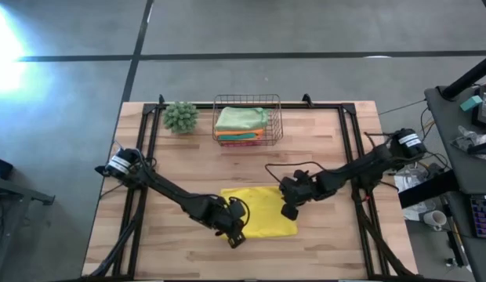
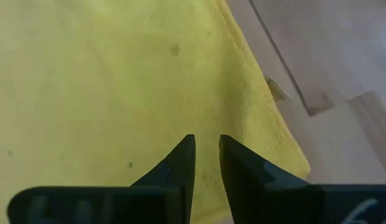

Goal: Fold microfiber towels
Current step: Fold the yellow microfiber towel

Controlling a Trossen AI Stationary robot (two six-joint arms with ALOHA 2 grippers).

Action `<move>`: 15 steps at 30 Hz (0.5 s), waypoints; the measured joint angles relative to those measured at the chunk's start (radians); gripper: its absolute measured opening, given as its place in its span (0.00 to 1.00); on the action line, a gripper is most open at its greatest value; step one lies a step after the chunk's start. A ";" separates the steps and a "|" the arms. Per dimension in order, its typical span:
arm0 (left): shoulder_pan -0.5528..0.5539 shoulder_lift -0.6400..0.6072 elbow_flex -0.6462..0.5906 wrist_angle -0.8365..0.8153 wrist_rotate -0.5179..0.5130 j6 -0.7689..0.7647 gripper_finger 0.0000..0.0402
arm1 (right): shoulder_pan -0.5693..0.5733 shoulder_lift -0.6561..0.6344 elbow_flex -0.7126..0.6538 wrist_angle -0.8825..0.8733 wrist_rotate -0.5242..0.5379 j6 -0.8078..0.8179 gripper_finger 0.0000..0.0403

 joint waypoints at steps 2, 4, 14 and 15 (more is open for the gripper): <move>-0.008 0.001 -0.005 -0.005 0.001 -0.020 0.21 | -0.016 0.021 0.008 0.000 -0.009 -0.016 0.15; -0.010 0.001 -0.013 0.001 -0.004 -0.024 0.21 | -0.031 0.034 0.013 0.001 -0.010 -0.022 0.14; -0.008 0.001 -0.113 -0.001 -0.013 -0.099 0.21 | -0.061 0.044 0.013 -0.007 -0.043 -0.045 0.09; -0.007 0.001 -0.119 0.000 -0.013 -0.099 0.21 | -0.061 0.047 0.013 -0.009 -0.046 -0.045 0.09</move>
